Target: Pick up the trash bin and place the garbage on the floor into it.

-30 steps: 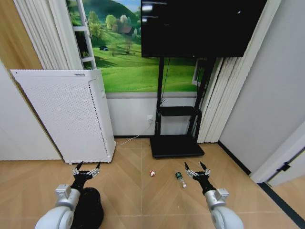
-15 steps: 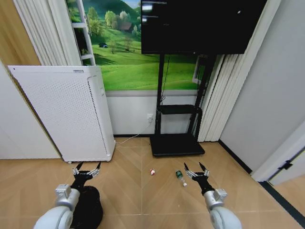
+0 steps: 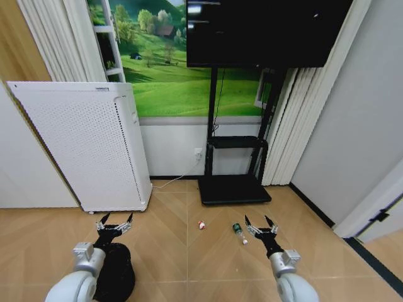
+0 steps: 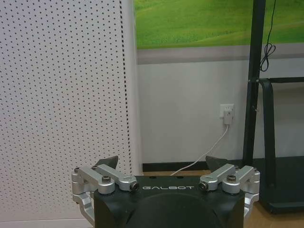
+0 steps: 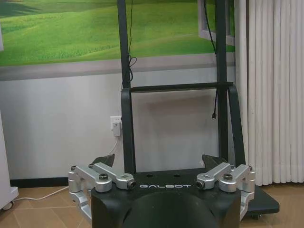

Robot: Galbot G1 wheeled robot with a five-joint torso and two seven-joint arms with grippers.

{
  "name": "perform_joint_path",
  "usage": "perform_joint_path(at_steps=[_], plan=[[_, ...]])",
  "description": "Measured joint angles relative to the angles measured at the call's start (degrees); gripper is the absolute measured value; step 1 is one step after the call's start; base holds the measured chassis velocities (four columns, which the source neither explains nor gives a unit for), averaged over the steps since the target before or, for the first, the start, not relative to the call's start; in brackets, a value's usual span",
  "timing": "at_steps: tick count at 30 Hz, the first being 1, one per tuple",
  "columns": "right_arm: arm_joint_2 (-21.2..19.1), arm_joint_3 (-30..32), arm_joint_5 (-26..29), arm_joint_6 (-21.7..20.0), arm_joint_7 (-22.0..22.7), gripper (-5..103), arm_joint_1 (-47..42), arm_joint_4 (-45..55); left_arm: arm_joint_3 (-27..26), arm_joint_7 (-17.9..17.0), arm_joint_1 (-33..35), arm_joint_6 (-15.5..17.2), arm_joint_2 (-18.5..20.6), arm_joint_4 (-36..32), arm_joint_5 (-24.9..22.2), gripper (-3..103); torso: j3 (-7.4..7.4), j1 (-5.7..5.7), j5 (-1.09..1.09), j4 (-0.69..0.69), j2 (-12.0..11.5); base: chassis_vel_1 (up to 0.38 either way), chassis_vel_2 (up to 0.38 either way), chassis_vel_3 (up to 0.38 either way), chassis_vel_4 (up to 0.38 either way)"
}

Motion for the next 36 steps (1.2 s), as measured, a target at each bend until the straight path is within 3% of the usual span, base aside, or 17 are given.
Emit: perform_joint_path(at_steps=[36], plan=[[-0.7, -0.3, 1.3, -0.2, 0.6, 100, 1.0, -1.2, 0.5, -0.1, -0.7, -0.2, -1.6, 1.0, 1.3, 100, -6.08, -1.81, 0.00, 0.00, -7.9, 0.000, 0.000, 0.000, 0.000]])
